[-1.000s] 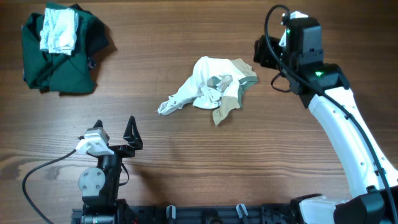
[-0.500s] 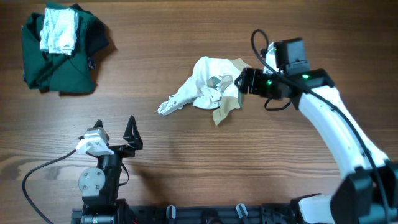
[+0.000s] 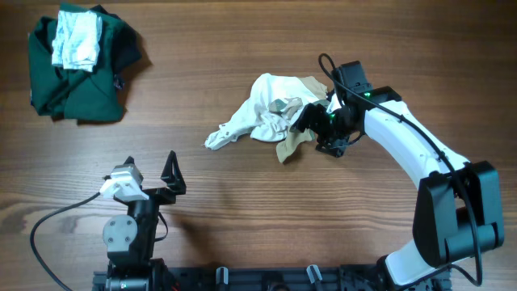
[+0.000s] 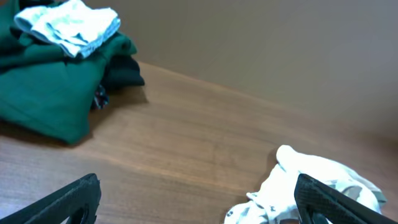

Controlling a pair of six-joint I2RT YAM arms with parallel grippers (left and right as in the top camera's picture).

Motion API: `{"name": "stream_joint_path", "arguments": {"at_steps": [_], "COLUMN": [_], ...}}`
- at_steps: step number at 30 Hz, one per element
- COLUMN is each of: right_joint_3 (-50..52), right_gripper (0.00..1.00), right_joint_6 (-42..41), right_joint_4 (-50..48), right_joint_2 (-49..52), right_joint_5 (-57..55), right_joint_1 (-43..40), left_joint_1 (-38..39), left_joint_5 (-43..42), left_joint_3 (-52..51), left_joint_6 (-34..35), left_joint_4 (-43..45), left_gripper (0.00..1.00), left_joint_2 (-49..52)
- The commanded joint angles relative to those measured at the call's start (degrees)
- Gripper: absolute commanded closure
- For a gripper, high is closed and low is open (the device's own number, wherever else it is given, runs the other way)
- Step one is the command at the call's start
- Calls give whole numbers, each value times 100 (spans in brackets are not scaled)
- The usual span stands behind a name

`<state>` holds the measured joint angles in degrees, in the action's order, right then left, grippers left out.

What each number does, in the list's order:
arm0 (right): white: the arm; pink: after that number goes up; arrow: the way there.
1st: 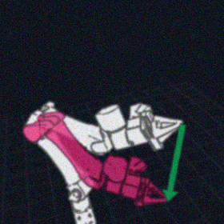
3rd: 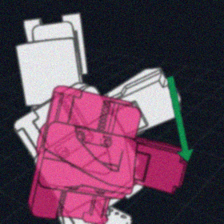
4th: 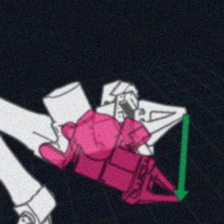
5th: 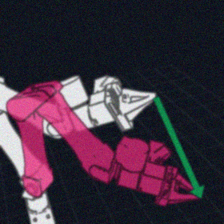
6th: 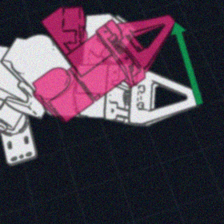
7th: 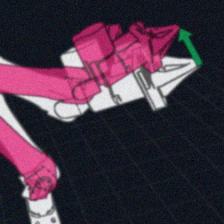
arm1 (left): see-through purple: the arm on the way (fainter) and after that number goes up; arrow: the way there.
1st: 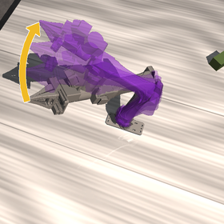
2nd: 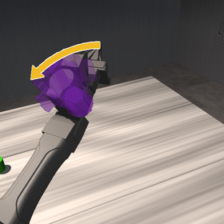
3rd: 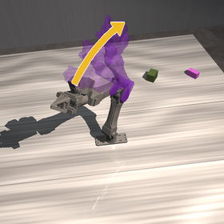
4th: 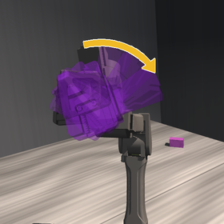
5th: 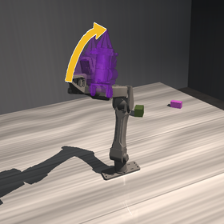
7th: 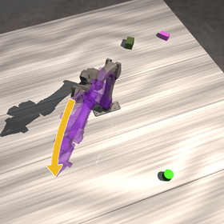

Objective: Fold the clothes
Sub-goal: 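Regrasp the shirt's beige edge with the right gripper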

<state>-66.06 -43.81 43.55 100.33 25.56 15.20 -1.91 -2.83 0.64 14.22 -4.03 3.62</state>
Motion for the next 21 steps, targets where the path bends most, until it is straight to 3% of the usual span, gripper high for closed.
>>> {"name": "stream_joint_path", "arguments": {"at_steps": [1, 10, 17, 21], "right_joint_3": [144, 282, 282, 282], "right_gripper": [17, 20, 20, 18], "right_joint_6": [-590, -1056, -1786, -1781], "right_joint_4": [-90, -826, -658, -662], "right_joint_2": [72, 72, 72, 72], "right_joint_5": [111, 48, -824, -833], "right_joint_1": [87, 693, 933, 933], "left_joint_1": [-35, -35, -35, -35], "left_joint_5": [-11, -9, -9, -9], "left_joint_3": [-33, -33, -33, -33], "left_joint_6": [-7, -7, -9, -9], "left_joint_4": [-24, -24, -24, -22], "left_gripper": [0, 0, 0, 0], "left_joint_2": [306, 940, 1108, 1113]}}
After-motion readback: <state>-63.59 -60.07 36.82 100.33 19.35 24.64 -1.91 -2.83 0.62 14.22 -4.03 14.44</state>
